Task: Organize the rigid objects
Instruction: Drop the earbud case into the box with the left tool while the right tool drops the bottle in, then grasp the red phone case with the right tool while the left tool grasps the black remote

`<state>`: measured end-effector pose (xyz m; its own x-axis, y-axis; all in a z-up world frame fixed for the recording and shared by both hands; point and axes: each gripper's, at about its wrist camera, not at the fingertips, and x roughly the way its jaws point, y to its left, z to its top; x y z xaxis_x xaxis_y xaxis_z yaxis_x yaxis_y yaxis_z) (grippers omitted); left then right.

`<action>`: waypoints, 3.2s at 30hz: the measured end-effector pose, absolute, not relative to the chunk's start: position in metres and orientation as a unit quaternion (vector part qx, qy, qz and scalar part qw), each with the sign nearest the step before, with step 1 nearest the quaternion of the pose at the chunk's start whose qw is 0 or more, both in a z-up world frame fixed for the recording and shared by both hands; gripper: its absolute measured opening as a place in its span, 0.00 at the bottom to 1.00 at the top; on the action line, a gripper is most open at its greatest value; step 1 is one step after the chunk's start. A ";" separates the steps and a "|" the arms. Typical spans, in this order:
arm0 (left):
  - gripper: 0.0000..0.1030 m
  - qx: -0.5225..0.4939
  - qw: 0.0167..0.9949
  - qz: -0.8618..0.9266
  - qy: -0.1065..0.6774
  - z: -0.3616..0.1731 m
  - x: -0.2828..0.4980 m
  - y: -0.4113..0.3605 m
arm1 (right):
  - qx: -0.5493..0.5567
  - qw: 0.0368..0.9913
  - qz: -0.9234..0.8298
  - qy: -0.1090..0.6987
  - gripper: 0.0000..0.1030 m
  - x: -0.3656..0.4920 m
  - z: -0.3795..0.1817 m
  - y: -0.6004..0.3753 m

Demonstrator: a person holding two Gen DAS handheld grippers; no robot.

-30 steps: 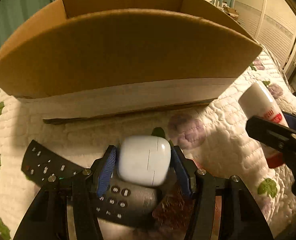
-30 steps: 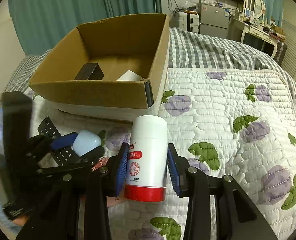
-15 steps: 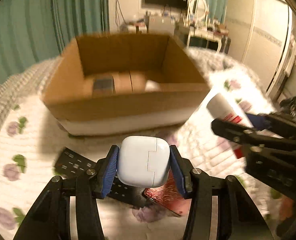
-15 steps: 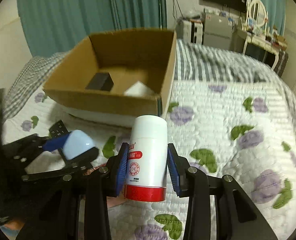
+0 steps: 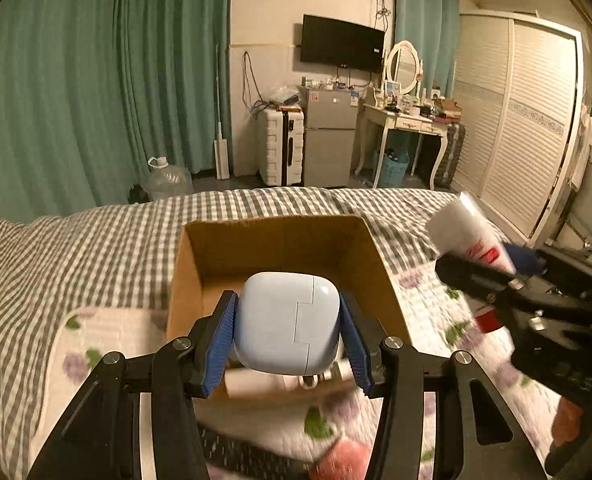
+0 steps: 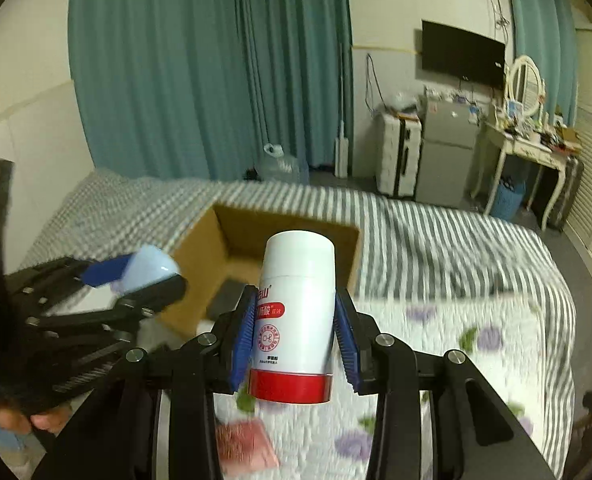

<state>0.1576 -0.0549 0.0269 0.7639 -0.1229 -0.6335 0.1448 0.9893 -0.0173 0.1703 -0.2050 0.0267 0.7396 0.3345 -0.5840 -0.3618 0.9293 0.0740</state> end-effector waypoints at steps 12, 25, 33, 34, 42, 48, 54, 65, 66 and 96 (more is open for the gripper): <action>0.52 0.038 0.916 -0.066 0.393 -0.055 0.234 -0.070 | -0.019 0.912 0.198 0.360 0.36 0.260 -0.030 -0.206; 0.55 0.016 0.930 -0.042 0.365 -0.016 0.202 -0.033 | -0.037 0.918 0.179 0.353 0.36 0.261 -0.026 -0.194; 0.56 0.005 0.931 -0.035 0.362 -0.026 0.199 -0.017 | -0.032 0.917 0.177 0.357 0.37 0.293 -0.049 -0.181; 0.56 0.007 0.932 -0.035 0.362 -0.027 0.198 -0.016 | -0.025 0.918 0.180 0.352 0.40 0.295 -0.050 -0.181; 0.56 0.010 0.939 -0.030 0.344 -0.009 0.173 -0.017 | -0.009 0.929 0.184 0.320 0.65 0.264 -0.019 -0.196; 0.63 0.009 0.947 -0.023 0.319 0.015 0.116 -0.017 | -0.005 0.943 0.183 0.277 0.81 0.190 0.014 -0.213; 0.64 0.014 0.943 -0.006 0.331 0.003 0.067 -0.012 | -0.018 0.935 0.174 0.308 0.86 0.123 -0.022 -0.220; 0.64 0.006 0.903 0.028 0.429 -0.091 0.035 0.000 | -0.136 0.875 0.193 0.422 0.86 0.079 -0.137 -0.158; 0.64 0.010 0.902 0.033 0.429 -0.094 0.035 0.002 | -0.144 0.872 0.195 0.426 0.86 0.080 -0.142 -0.154; 0.64 -0.005 0.888 0.042 0.458 -0.111 0.049 -0.002 | -0.028 0.848 0.187 0.495 0.09 0.135 -0.156 -0.192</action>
